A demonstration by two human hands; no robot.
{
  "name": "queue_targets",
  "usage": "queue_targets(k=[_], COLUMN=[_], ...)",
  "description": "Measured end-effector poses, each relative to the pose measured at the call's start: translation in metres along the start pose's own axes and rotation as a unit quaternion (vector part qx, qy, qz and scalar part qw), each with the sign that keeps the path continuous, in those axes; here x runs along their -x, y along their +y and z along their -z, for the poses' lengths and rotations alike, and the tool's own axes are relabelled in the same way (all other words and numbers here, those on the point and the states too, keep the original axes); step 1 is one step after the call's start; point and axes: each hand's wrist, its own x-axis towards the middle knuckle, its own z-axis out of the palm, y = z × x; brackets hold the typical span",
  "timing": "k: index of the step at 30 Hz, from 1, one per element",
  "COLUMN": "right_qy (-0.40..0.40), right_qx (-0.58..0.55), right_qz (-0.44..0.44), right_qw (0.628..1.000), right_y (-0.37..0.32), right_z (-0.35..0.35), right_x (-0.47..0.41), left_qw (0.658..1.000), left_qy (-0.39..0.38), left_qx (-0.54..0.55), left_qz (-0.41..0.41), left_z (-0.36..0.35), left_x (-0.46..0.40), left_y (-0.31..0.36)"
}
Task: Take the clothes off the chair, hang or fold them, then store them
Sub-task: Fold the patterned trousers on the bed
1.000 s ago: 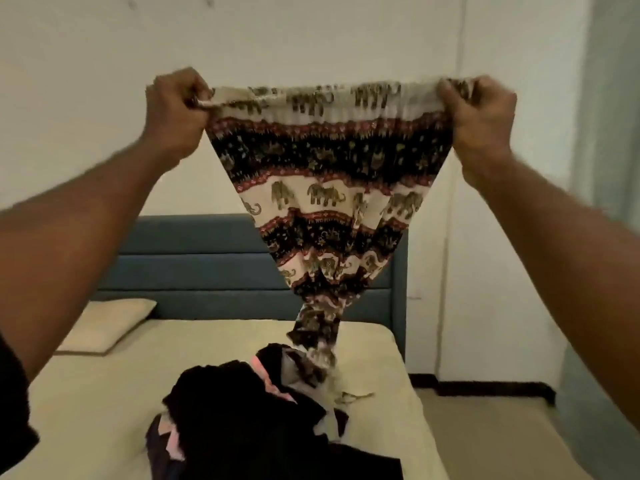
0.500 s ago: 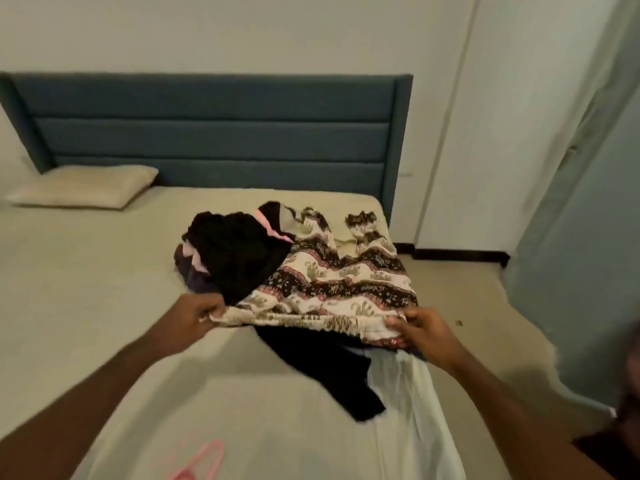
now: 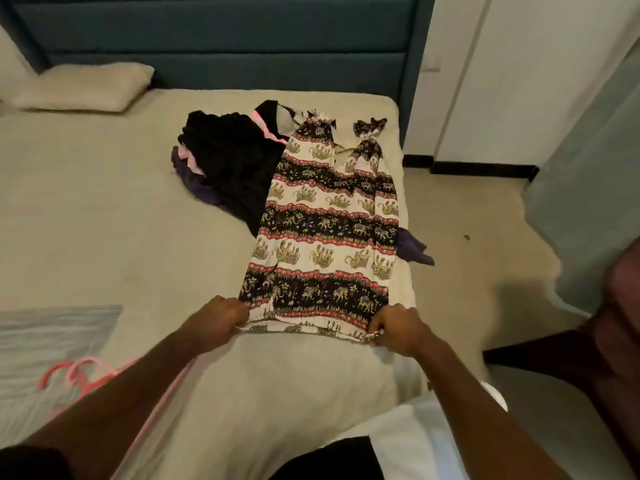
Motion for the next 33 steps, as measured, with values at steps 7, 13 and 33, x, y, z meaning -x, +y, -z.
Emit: queue_targets(k=[7, 13, 33], right_qy=[-0.05, -0.034, -0.002], right_qx=[-0.002, 0.029, 0.059], right_qz=[-0.005, -0.006, -0.011], right_qw=[0.999, 0.999, 0.998], right_y=[-0.009, -0.019, -0.06], right_z=[-0.008, -0.037, -0.065], right_x=[0.039, 0.065, 0.1], left_qw=[0.994, 0.999, 0.991], left_qy=[-0.019, 0.005, 0.067], left_qx=[0.045, -0.03, 0.114], left_qz=[0.097, 0.019, 0.009], left_z=[0.012, -0.019, -0.047], left_x=[0.037, 0.074, 0.043], left_y=[0.042, 0.052, 0.152])
